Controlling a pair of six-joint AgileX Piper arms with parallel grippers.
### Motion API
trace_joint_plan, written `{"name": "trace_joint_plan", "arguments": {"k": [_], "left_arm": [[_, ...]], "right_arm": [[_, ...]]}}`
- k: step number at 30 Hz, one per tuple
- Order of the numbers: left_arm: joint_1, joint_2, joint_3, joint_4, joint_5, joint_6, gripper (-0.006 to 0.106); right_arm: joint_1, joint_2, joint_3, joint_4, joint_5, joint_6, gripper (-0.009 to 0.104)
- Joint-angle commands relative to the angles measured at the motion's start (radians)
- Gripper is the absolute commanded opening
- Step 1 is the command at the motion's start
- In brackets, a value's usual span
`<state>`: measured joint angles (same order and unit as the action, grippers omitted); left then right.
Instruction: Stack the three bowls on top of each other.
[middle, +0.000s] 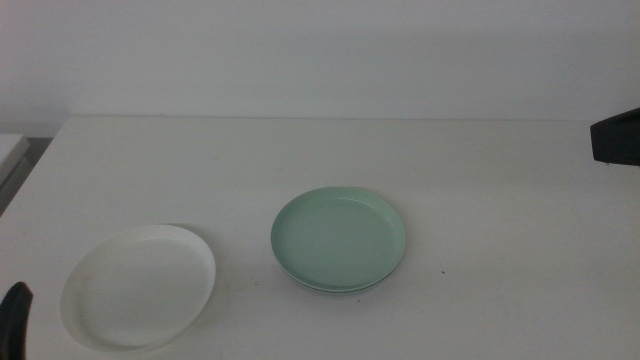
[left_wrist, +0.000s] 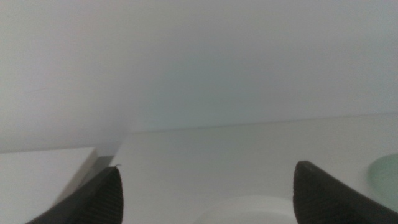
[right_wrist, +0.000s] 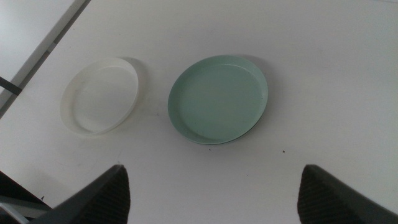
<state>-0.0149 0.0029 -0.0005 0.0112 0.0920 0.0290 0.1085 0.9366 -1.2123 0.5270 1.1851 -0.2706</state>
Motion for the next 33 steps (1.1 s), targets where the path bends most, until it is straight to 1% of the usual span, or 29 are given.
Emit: {"name": "trace_joint_plan", "arguments": {"k": [1, 3, 5, 8, 11, 14, 17, 22, 25, 29, 33], "left_arm": [[0.024, -0.003, 0.000, 0.026, 0.012, -0.003, 0.094], [0.057, 0.012, -0.057, 0.014, 0.052, -0.003, 0.094], [0.089, 0.112, -0.173, 0.014, 0.125, -0.003, 0.094], [0.131, 0.312, -0.423, 0.013, 0.333, -0.003, 0.094], [0.141, 0.506, -0.633, 0.005, 0.583, -0.003, 0.094], [0.141, 0.667, -0.751, -0.022, 0.756, -0.003, 0.094], [0.144, 0.826, -0.828, -0.051, 0.861, -0.029, 0.094], [0.144, 1.039, -0.872, -0.096, 0.916, -0.029, 0.094], [0.144, 1.144, -0.872, -0.094, 0.902, -0.034, 0.094], [0.144, 1.262, -0.872, -0.092, 0.825, -0.037, 0.094], [0.144, 1.320, -0.872, -0.090, 0.742, -0.029, 0.094]], "right_arm": [[0.000, -0.004, 0.001, -0.003, -0.004, -0.010, 0.088], [0.000, -0.004, 0.001, -0.001, -0.004, -0.010, 0.088], [0.000, -0.004, 0.001, -0.001, -0.004, -0.010, 0.088], [0.000, -0.004, 0.001, -0.001, -0.004, -0.010, 0.088], [0.000, -0.004, 0.001, -0.001, -0.004, -0.010, 0.088], [0.000, -0.004, 0.001, -0.001, -0.004, -0.010, 0.088], [0.000, -0.004, 0.001, -0.001, -0.004, -0.010, 0.088], [0.000, -0.004, 0.001, -0.001, -0.004, -0.010, 0.088], [0.000, -0.004, 0.001, -0.001, -0.004, -0.010, 0.088], [0.000, -0.004, 0.001, -0.001, -0.004, -0.010, 0.088], [0.000, -0.004, 0.001, -0.001, -0.004, -0.010, 0.088]]}}
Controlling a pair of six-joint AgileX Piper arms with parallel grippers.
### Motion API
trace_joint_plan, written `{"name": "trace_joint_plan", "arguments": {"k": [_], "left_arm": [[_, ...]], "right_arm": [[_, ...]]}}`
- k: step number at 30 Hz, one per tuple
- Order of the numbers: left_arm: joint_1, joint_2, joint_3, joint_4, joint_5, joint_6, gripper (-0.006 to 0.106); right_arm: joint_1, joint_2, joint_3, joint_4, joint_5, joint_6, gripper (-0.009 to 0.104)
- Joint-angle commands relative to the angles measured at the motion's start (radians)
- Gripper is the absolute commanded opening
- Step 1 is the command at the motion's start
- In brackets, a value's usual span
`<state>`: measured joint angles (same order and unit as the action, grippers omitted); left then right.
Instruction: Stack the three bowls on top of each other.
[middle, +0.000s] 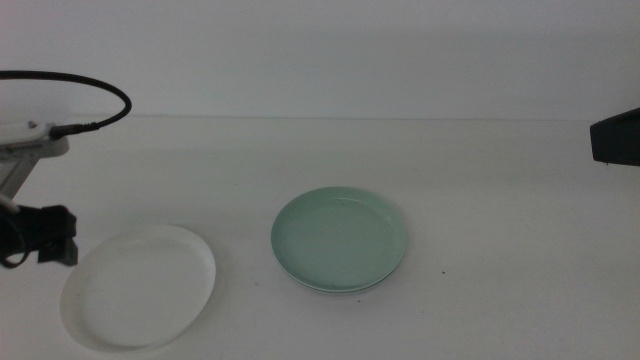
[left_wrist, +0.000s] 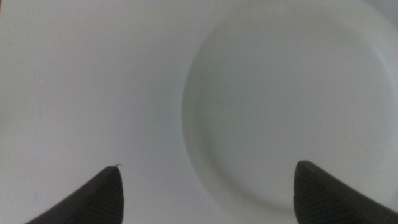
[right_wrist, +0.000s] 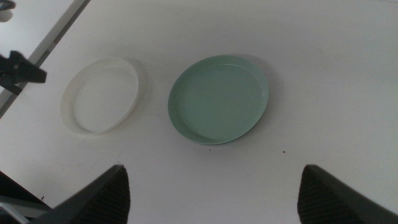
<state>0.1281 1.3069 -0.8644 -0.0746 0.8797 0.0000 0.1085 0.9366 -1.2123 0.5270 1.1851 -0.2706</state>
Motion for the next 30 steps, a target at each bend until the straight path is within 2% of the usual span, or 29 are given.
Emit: {"name": "trace_joint_plan", "arguments": {"k": [1, 23, 27, 30], "left_arm": [[0.001, 0.031, -0.008, -0.004, -0.080, 0.000, 0.094], [0.001, 0.376, -0.008, -0.032, -0.162, 0.000, 0.093], [0.001, 0.402, -0.008, -0.042, -0.162, 0.000, 0.088], [0.001, 0.406, -0.006, -0.047, -0.164, 0.000, 0.079]], "right_arm": [[0.000, -0.004, 0.001, -0.001, -0.004, -0.010, 0.088], [0.000, -0.004, 0.001, -0.001, -0.004, 0.012, 0.088], [0.000, -0.004, 0.001, -0.001, -0.004, 0.012, 0.088], [0.000, -0.004, 0.001, -0.001, -0.004, 0.012, 0.088]]}}
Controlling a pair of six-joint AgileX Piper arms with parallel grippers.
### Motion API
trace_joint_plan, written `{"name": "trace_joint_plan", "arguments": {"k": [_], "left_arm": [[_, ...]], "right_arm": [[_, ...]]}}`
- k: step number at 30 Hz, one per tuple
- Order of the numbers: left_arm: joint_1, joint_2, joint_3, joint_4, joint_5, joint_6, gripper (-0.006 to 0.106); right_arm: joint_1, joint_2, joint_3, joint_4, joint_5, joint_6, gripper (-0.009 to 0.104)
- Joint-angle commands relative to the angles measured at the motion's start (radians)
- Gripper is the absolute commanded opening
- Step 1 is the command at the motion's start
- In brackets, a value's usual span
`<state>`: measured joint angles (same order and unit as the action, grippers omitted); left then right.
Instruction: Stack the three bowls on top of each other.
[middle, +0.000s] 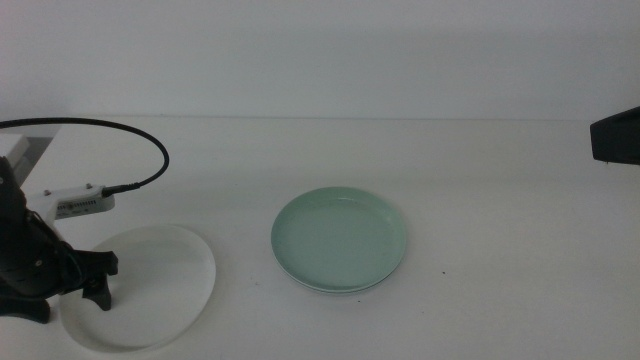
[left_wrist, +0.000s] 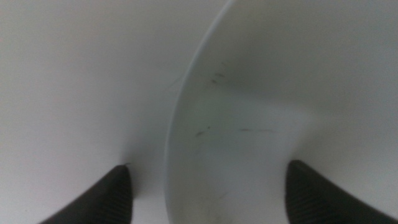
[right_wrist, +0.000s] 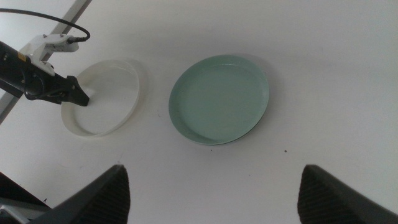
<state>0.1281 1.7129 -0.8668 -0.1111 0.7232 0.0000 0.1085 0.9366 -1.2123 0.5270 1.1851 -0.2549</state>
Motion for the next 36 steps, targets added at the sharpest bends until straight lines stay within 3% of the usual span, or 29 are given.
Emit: {"name": "trace_joint_plan", "arguments": {"k": [1, 4, 12, 20, 25, 36], "left_arm": [[0.001, 0.000, -0.004, -0.010, -0.008, 0.000, 0.075], [0.001, 0.000, -0.004, -0.010, -0.008, 0.000, 0.058], [0.001, 0.008, -0.004, -0.002, -0.012, 0.000, -0.001], [0.001, -0.141, -0.066, -0.040, 0.119, -0.008, -0.002], [-0.018, -0.232, -0.244, -0.171, 0.294, 0.035, -0.002], [-0.352, 0.064, -0.585, -0.204, 0.258, 0.000, -0.002]], "right_arm": [[0.000, -0.004, 0.001, -0.001, -0.004, -0.004, 0.088], [0.000, -0.004, 0.001, -0.001, -0.004, -0.004, 0.088], [0.000, -0.004, 0.001, -0.001, -0.004, -0.004, 0.088], [0.000, -0.004, 0.001, -0.001, -0.004, -0.004, 0.088], [0.000, -0.004, 0.001, -0.001, -0.004, -0.004, 0.088], [0.000, -0.004, 0.001, -0.001, -0.005, -0.005, 0.088]]}}
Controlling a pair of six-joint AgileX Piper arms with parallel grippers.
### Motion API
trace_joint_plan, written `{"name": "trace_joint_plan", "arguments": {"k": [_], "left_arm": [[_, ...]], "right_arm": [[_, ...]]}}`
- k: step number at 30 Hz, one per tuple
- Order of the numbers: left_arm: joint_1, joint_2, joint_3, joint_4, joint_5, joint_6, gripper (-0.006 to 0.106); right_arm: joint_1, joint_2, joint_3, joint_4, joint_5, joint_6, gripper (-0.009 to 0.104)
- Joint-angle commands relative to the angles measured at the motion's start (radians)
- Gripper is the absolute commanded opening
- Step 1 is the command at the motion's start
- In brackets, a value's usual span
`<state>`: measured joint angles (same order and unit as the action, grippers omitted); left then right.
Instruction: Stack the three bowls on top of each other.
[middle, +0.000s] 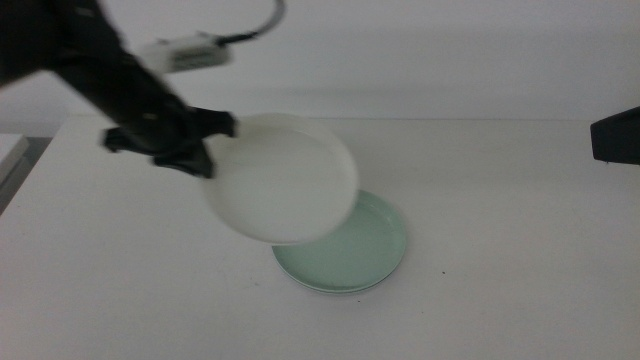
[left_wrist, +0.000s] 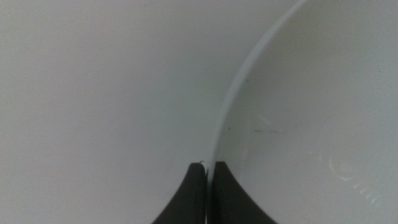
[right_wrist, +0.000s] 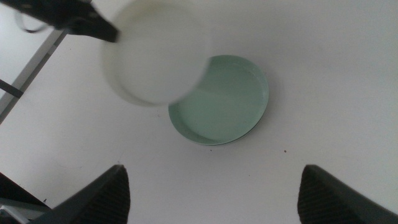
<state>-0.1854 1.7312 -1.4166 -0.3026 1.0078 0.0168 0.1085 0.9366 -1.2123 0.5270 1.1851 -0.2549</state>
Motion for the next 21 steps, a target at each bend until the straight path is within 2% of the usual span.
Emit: {"name": "trace_joint_plan", "arguments": {"k": [1, 6, 16, 21], "left_arm": [[-0.062, 0.071, -0.057, -0.012, -0.030, -0.025, -0.002], [-0.131, 0.182, -0.114, -0.024, -0.070, -0.026, -0.002], [-0.145, 0.262, -0.116, -0.062, -0.114, -0.033, -0.001], [-0.145, 0.268, -0.116, -0.053, -0.114, -0.033, 0.009]], "right_arm": [[0.000, -0.004, 0.001, -0.001, -0.005, -0.005, 0.088], [0.000, -0.004, 0.001, -0.001, -0.005, -0.005, 0.088], [0.000, -0.004, 0.001, -0.001, -0.005, -0.005, 0.088], [0.000, -0.004, 0.001, -0.001, -0.005, -0.005, 0.088]]}}
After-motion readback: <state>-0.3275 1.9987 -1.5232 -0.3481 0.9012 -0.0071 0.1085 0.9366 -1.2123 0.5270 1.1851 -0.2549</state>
